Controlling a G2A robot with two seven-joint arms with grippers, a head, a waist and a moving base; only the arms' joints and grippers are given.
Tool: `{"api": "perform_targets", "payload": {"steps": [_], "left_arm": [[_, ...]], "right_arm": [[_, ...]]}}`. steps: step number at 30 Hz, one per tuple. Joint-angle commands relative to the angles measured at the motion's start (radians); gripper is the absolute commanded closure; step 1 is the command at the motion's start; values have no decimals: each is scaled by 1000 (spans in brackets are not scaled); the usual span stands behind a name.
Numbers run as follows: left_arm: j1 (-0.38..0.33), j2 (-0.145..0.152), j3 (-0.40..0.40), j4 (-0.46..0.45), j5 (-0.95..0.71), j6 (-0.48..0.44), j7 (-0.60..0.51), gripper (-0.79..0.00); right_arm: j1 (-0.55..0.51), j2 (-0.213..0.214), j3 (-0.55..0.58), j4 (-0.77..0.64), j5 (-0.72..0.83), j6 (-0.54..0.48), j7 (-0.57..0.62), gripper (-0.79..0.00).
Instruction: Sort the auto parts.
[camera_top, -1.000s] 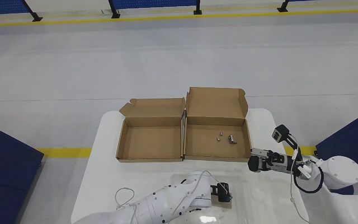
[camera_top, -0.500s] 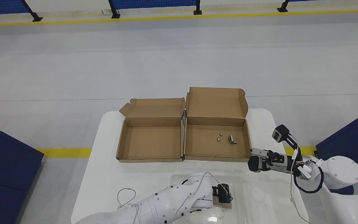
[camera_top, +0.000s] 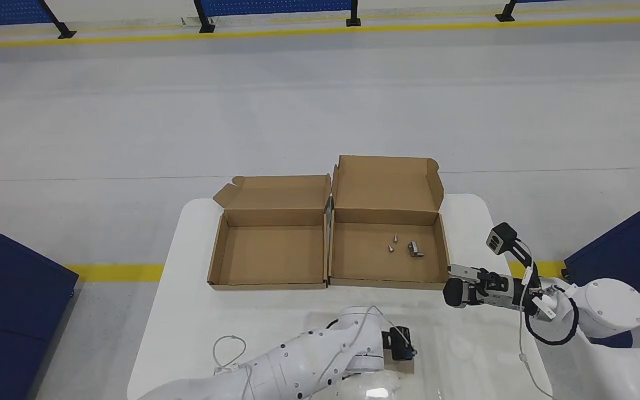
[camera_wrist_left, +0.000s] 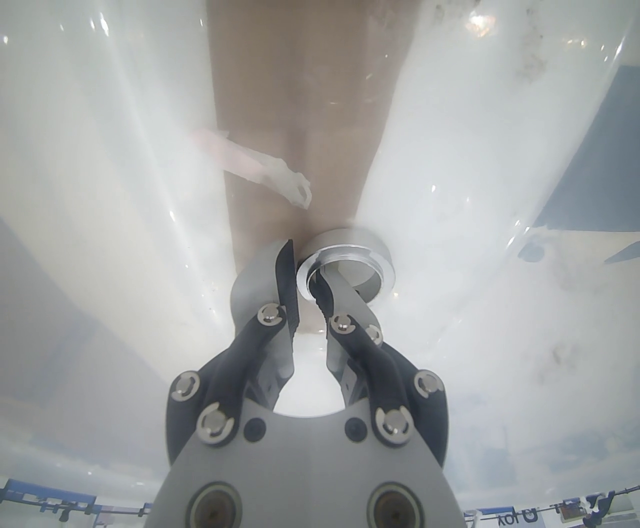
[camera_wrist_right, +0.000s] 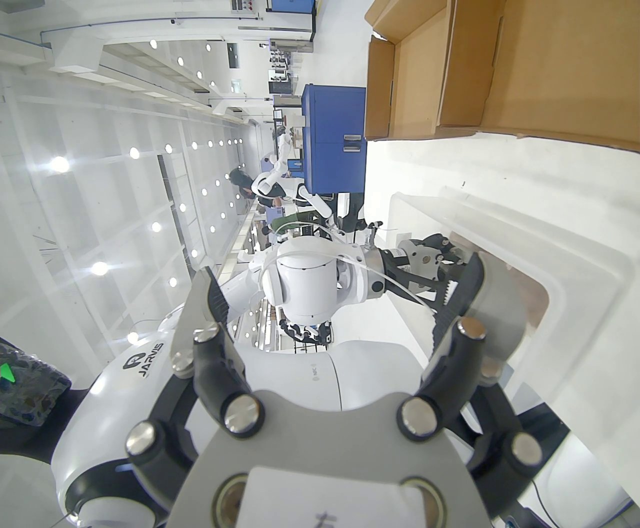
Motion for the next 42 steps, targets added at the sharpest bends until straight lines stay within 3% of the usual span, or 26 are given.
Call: {"api": "perform_targets", "payload": {"steps": [1, 9, 18, 28, 30, 34, 42], "left_arm": [[0, -1, -6, -5, 0, 17, -19, 0], [1, 19, -47, -61, -44, 37, -52, 0], [-31, 74, -47, -194, -131, 62, -77, 0], [-31, 74, -47, -194, -131, 62, -77, 0], [-17, 80, -70, -207, -140, 59, -6, 0], [29, 125, -166, -280, -165, -10, 98, 0], [199, 243, -416, -412, -212, -240, 248, 0]], "right_arm": [[0, 0, 0, 0, 0, 0, 0, -785], [0, 0, 0, 0, 0, 0, 0, -785], [0, 0, 0, 0, 0, 0, 0, -785], [0, 0, 0, 0, 0, 0, 0, -785], [0, 0, 0, 0, 0, 0, 0, -785], [0, 0, 0, 0, 0, 0, 0, -785], [0, 0, 0, 0, 0, 0, 0, -785]]}}
